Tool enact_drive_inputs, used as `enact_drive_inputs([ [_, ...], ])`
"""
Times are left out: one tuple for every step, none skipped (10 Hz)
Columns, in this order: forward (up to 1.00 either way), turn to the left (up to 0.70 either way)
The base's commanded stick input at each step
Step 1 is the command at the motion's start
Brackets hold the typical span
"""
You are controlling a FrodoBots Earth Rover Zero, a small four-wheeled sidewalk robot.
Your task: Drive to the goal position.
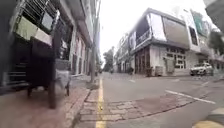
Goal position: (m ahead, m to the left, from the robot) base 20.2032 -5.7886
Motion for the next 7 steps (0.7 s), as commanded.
enact_drive_inputs([
  [1.00, 0.01],
  [1.00, -0.14],
  [1.00, -0.32],
  [1.00, -0.39],
  [1.00, -0.07],
  [1.00, 0.01],
  [1.00, 0.01],
])
